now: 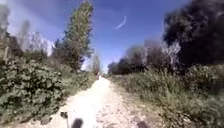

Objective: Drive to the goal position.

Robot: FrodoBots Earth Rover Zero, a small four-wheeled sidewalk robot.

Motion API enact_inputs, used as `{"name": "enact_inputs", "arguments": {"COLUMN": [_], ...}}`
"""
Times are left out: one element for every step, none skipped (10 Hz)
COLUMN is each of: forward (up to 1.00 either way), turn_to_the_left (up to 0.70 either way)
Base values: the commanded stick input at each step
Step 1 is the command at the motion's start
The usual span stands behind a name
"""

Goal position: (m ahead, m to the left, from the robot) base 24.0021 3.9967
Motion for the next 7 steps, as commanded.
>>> {"name": "enact_inputs", "arguments": {"forward": [0.7, 0.7, 0.7, 0.7, 0.7, 0.7, 0.7], "turn_to_the_left": [0.0, 0.0, 0.0, 0.0, 0.0, 0.0, 0.0]}}
